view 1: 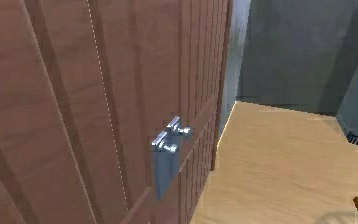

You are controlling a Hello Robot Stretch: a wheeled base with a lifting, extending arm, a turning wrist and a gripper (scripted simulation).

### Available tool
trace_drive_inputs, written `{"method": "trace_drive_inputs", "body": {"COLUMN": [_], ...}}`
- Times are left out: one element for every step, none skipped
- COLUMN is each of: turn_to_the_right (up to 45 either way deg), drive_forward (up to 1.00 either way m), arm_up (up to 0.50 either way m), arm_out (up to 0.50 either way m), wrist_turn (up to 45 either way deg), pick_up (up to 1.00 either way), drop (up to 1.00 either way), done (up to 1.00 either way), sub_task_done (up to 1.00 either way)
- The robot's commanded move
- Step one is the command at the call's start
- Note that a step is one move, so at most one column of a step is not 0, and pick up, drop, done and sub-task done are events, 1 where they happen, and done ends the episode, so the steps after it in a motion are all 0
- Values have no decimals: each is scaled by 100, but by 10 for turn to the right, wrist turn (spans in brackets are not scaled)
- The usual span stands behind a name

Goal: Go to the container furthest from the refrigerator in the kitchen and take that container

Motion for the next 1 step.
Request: {"method": "trace_drive_inputs", "body": {"turn_to_the_right": [450], "drive_forward": [0], "arm_up": [0], "arm_out": [0], "wrist_turn": [0], "pick_up": [0], "drop": [0], "done": [0], "sub_task_done": [0]}}
